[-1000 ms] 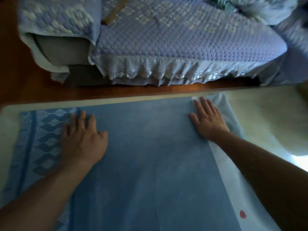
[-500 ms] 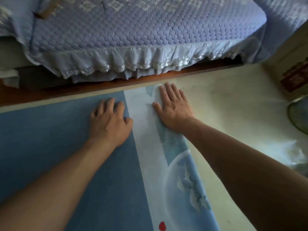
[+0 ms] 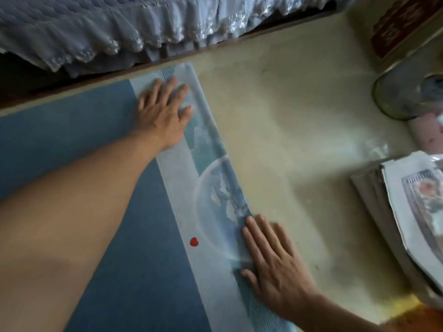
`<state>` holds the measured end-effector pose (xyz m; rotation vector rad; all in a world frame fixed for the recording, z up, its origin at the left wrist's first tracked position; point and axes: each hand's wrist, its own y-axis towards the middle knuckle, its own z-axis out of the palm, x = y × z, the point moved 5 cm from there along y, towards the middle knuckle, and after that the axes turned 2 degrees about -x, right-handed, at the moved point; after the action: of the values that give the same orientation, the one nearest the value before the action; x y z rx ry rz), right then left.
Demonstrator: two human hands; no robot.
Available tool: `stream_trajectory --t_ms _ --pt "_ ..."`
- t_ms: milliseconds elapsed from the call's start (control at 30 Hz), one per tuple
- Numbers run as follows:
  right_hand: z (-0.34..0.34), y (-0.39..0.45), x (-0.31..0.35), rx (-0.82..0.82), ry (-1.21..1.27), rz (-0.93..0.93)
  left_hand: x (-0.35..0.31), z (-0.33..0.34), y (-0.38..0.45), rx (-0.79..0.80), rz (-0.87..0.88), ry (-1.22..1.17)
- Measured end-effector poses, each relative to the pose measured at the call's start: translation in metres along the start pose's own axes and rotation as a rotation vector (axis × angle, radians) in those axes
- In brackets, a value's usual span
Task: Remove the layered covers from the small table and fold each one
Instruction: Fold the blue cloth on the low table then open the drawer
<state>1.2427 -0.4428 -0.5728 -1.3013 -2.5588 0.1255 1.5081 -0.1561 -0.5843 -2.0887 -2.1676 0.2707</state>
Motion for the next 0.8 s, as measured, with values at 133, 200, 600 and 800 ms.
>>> stream_trajectory --t_ms 133,200,600,800 --pt "0.012 -0.026 -0.001 0.055 -0.021 0.029 -0.043 -0.018 -0.035 0.071 -0.111 -0.05" --pt "0.012 -0.023 0.0 0.039 -0.023 0.032 -0.088 -0.02 -0.1 -0.029 -0.049 -0.166" --pt "0.017 -0.053 0.013 -0.074 -0.054 0.101 -0.124 0.073 -0.305 -0.136 0.134 -0.094" --pt "0.041 -0.166 0.014 -0.009 -0.088 -0.004 -0.122 0.075 -0.307 -0.171 0.119 -0.062"
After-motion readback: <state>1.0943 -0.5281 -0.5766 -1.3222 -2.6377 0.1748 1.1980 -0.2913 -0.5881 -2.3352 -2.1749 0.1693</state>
